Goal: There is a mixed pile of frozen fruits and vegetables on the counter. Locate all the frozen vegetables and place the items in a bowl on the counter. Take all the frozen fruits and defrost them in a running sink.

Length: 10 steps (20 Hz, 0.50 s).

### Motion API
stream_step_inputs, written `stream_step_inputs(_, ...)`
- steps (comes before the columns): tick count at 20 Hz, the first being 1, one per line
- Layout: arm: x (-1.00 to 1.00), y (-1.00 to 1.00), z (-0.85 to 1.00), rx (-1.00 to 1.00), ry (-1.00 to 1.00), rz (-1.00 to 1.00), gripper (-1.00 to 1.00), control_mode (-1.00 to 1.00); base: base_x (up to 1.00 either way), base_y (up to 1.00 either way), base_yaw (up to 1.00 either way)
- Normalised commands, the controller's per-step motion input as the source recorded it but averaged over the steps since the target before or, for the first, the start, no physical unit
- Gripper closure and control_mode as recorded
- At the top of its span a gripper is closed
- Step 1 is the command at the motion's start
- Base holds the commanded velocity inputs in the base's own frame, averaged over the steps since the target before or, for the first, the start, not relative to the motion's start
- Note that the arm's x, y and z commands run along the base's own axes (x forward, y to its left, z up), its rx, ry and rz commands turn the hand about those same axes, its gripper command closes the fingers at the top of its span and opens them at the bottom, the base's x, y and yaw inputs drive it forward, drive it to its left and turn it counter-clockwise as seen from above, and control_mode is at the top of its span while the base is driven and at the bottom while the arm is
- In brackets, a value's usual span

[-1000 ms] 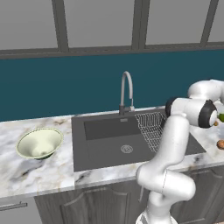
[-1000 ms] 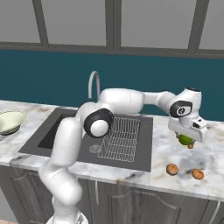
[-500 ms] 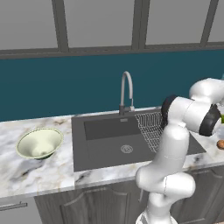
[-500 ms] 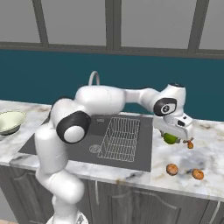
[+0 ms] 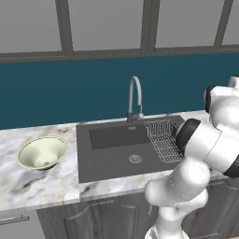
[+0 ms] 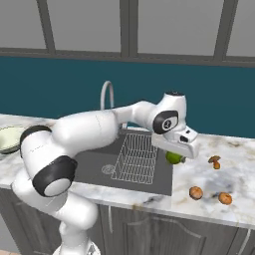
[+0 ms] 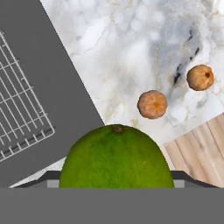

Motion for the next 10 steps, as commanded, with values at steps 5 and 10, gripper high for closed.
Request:
stream_step_inputs(5,-0.37,0.66,0.34,-0.02,-0.04,0.07,1.00,-1.00,0.00,0.00,0.00)
stream_step_inputs(10,-0.39,0.65,0.32,-0.01,-0.05,0.08,1.00,-1.00,0.00,0.00,0.00)
